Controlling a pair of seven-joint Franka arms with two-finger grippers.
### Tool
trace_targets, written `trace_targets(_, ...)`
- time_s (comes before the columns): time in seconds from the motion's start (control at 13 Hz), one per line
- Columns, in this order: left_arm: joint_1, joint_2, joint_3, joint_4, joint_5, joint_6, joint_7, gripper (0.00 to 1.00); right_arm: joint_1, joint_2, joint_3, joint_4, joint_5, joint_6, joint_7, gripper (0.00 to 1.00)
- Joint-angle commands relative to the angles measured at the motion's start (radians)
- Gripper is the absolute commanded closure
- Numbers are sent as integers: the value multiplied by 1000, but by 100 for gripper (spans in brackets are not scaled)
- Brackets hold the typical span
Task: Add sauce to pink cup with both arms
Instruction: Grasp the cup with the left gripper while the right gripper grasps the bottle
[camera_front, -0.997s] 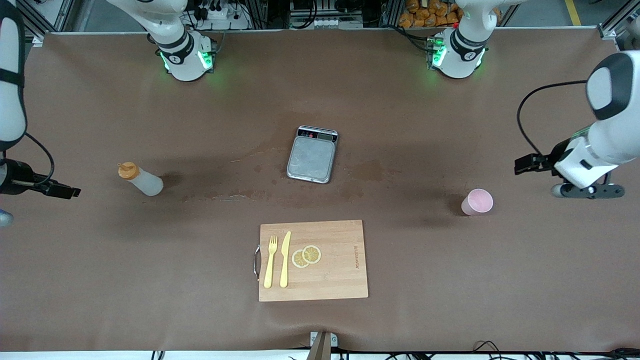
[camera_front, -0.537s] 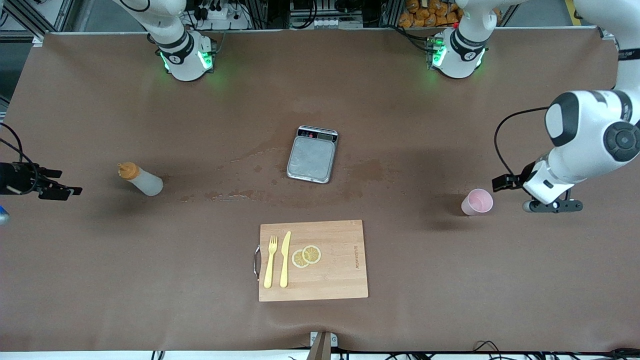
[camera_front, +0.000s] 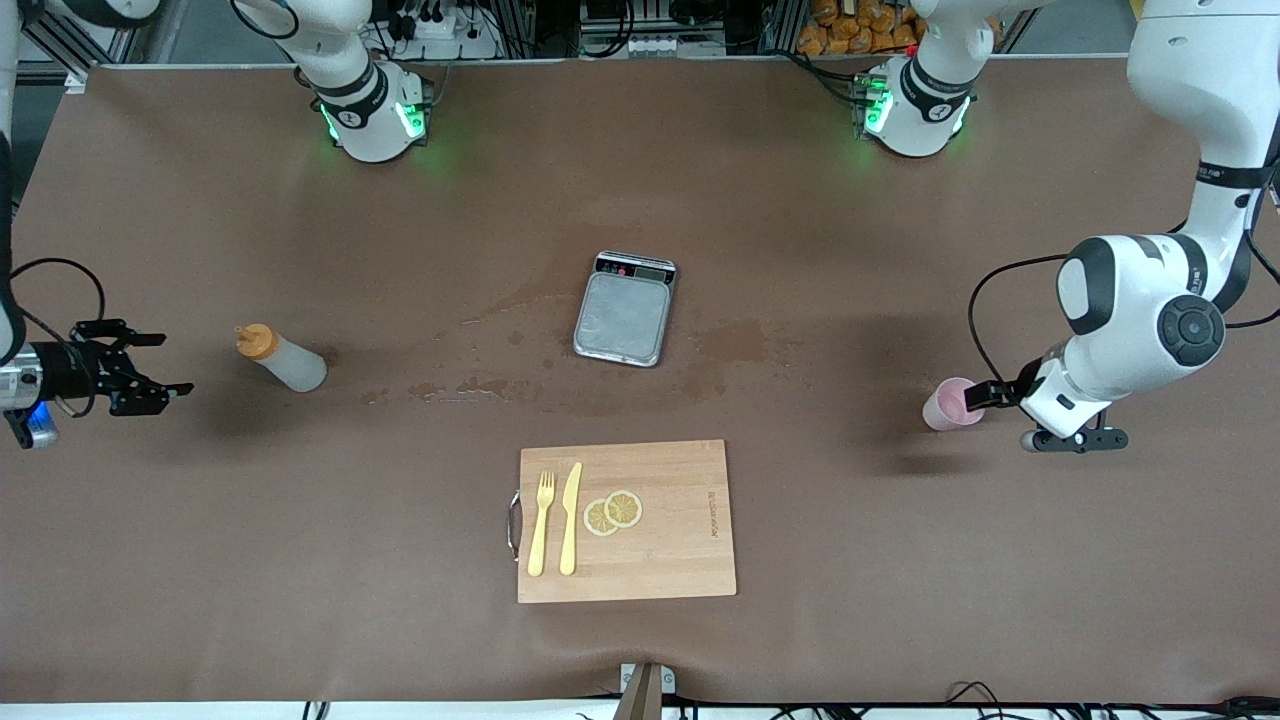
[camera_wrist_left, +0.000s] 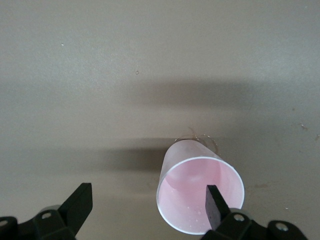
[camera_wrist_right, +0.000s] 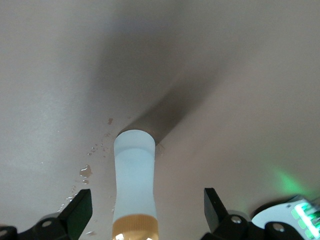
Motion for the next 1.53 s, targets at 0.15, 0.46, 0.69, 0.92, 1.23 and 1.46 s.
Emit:
trace_targets(0.15,1,20,-2,-11,-3,8,-17,15,-148,181,17,90,299,-149,77,1)
trace_targets(0.46,4,26,-2,-20,-5,8,-21,45,-144,242,20,78,324,-149,132,0)
trace_targets(0.69,-5,32,-2,-17,-3,8,-70,86,-138,282,22,76,335,-149,136,0)
trace_targets(0.92,-8,29,-4,-11,-3,4,-66,100,-138,307,23,73,371,-169,134,0)
trace_targets(1.23,-26,-10,-20,1,-5,-56,-73,100,-107,310,25,68,379,-219,147,0)
trace_targets(1.46,-28,-63,-117,3,-15,-114,-147,100,-107,344,26,68,381,-219,128,0)
